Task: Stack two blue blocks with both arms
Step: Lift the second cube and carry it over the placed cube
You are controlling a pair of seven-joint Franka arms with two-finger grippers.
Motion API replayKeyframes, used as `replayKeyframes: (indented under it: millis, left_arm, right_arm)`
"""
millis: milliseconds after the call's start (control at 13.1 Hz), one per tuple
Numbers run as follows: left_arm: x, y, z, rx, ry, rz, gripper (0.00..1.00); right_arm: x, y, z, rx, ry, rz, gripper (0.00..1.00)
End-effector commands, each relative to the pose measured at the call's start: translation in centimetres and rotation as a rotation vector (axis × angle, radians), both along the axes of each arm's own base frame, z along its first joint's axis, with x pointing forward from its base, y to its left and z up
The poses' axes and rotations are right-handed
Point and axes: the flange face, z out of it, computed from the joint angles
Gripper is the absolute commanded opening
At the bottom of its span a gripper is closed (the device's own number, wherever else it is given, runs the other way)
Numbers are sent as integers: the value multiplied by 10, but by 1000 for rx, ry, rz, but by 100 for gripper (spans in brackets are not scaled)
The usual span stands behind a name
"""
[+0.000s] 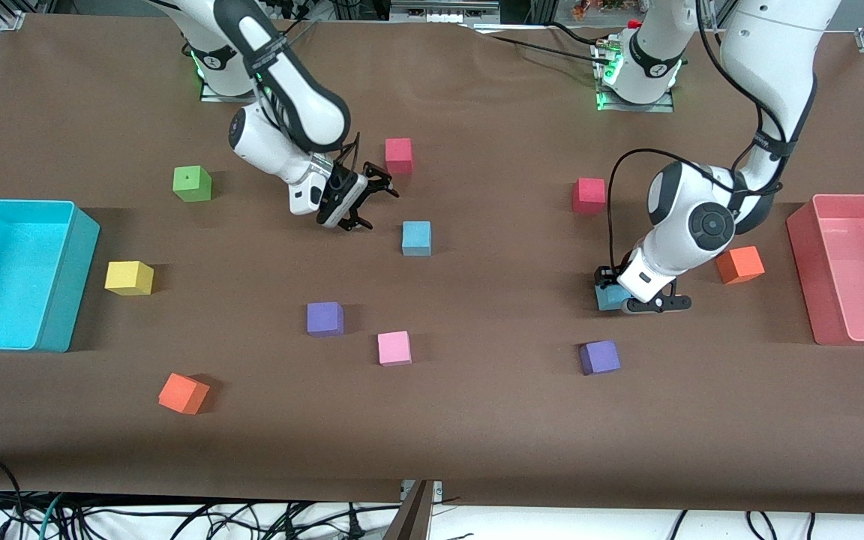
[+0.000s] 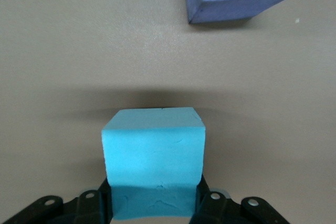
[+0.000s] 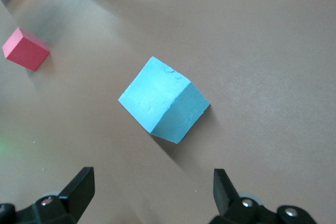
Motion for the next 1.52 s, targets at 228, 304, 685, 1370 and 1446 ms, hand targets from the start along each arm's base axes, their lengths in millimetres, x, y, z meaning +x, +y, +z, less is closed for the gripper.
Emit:
replayKeyframes:
  millis: [228, 304, 685, 1370, 1446]
  left_arm:
    - [16, -76, 128, 11, 53, 17, 0]
    - [12, -106, 140, 12, 48, 38, 0]
    - [2, -238, 150, -11, 18, 147, 0]
    - [-57, -405, 79, 10, 44, 205, 0]
    - [-62, -411, 75, 16, 45, 196, 0]
  right_arm:
    - [-13, 5, -41, 85, -121, 29, 100]
    - [-13, 11, -45, 87, -127, 43, 100]
    - [-3, 17, -54, 92, -197, 111, 100]
    - [-4, 17, -55, 91, -200, 121, 100]
    - [-4, 17, -55, 91, -200, 121, 100]
